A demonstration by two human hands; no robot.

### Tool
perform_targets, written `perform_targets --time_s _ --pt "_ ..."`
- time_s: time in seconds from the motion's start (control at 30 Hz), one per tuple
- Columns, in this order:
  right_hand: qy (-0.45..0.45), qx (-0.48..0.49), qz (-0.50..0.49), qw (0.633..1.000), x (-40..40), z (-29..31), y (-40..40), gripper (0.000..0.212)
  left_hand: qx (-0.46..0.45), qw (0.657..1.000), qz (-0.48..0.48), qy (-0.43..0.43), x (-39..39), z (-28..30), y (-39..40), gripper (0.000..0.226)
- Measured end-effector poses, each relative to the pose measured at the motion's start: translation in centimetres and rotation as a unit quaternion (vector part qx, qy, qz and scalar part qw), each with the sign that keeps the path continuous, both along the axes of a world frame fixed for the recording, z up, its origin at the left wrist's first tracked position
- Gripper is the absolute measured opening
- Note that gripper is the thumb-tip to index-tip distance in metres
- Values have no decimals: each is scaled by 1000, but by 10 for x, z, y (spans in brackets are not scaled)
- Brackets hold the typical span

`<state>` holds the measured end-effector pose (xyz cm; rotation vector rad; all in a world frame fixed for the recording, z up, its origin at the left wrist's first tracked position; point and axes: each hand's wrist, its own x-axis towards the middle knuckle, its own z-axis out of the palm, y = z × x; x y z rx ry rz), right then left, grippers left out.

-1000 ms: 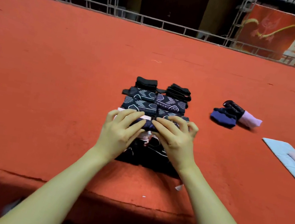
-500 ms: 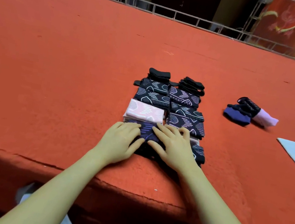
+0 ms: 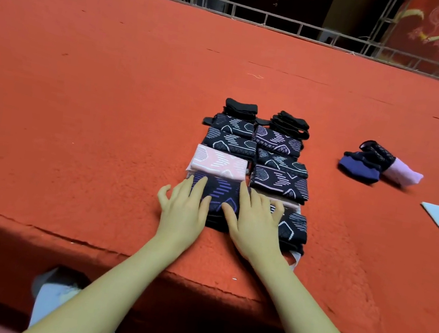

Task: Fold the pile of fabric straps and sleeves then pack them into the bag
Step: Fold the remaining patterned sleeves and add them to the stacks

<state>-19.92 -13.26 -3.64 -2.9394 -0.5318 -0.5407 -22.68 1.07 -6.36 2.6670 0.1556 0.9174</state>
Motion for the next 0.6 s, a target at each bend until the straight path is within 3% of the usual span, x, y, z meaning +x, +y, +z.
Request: perform_targets --time_s 0.13,0.3,0.6 --pt "-30 16 3 999 -4 -3 12 65 -63 997 -11 -42 -3 8 4 45" --pt "-27 -12 -21 999 -7 -7 26 60 6 998 55 24 -1 2 17 47" --pt "-36 -7 -10 999 1 -1 19 55 59 995 42 64 -3 6 16 50"
